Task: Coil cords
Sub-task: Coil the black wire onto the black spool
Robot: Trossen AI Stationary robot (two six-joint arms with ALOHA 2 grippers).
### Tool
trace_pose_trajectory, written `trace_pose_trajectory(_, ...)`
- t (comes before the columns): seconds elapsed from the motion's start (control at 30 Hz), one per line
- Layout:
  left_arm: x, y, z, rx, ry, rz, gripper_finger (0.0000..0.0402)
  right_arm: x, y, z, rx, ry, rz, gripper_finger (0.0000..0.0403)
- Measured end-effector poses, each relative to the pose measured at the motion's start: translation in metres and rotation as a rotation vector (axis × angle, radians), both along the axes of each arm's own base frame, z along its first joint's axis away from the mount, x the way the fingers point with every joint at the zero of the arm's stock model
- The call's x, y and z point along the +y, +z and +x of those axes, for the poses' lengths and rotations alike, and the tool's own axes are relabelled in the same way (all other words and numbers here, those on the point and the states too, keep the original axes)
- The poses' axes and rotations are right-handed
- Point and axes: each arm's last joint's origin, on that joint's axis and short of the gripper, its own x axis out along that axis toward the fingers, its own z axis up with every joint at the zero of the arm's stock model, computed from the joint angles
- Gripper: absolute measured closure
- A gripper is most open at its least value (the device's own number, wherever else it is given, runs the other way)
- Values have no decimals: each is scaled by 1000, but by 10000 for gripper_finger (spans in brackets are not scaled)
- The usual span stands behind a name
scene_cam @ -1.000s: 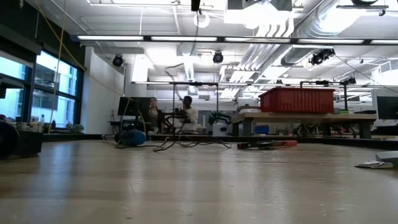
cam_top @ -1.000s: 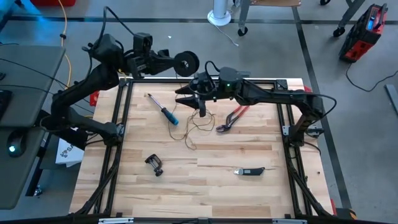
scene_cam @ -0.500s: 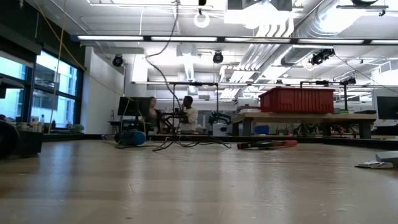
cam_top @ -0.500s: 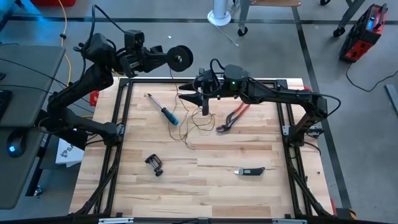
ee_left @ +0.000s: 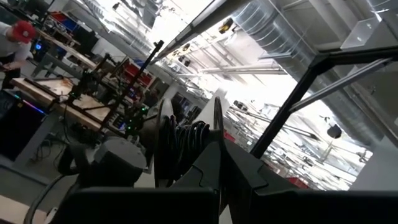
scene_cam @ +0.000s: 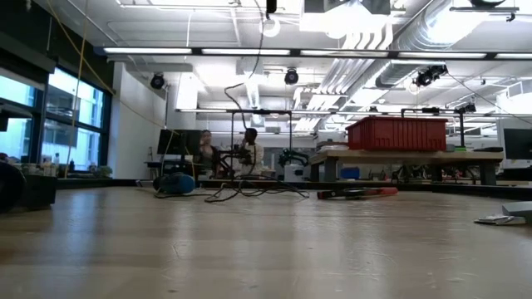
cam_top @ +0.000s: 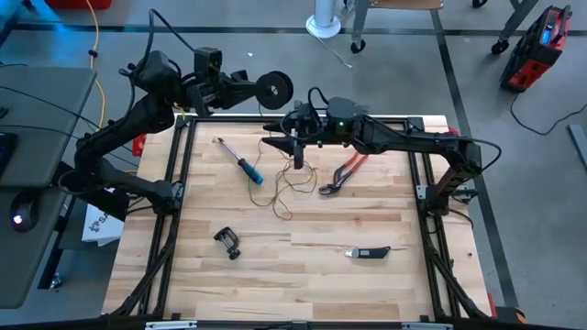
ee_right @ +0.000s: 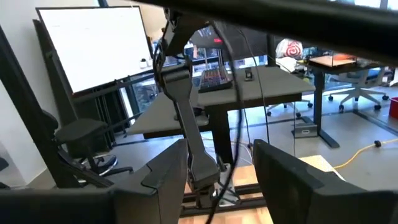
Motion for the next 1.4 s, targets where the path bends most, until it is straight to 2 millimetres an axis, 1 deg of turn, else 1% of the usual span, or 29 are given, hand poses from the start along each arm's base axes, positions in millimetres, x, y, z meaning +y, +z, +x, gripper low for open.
trace_pose_trajectory(0.17,0,0,0,-3,6,12,401,0,0,0,1,0,-1,232)
trace_pose_trajectory(0.5,0,0,-2,3,2,7,401,0,-1,-1,17,-1,1,295)
trace_pose_trajectory(0.67,-1,0,-2,3,-5,2,402,0,-1,-1,17,-1,0,314)
trace_pose_trajectory(0.73,-1,0,-2,5,-9,3,402,0,-1,-1,18,-1,-8,333)
trace_pose_trajectory(0.83,-1,1,-4,4,-8,4,402,0,1,-2,17,-2,-28,385)
trace_pose_trajectory(0.87,-1,2,-6,1,-6,4,402,1,2,-4,16,-3,-35,393)
trace_pose_trajectory(0.93,-2,3,-11,14,-1,-3,402,2,6,-8,11,-2,-27,397)
trace_pose_trajectory(1.07,-2,1,-21,67,38,-13,402,11,16,-19,20,25,-31,401)
trace_pose_trajectory(1.2,0,-1,-33,120,116,-20,401,27,27,-30,31,74,-24,402)
trace_pose_trajectory(1.4,2,-5,-44,184,173,-30,402,48,35,-43,50,128,-41,402)
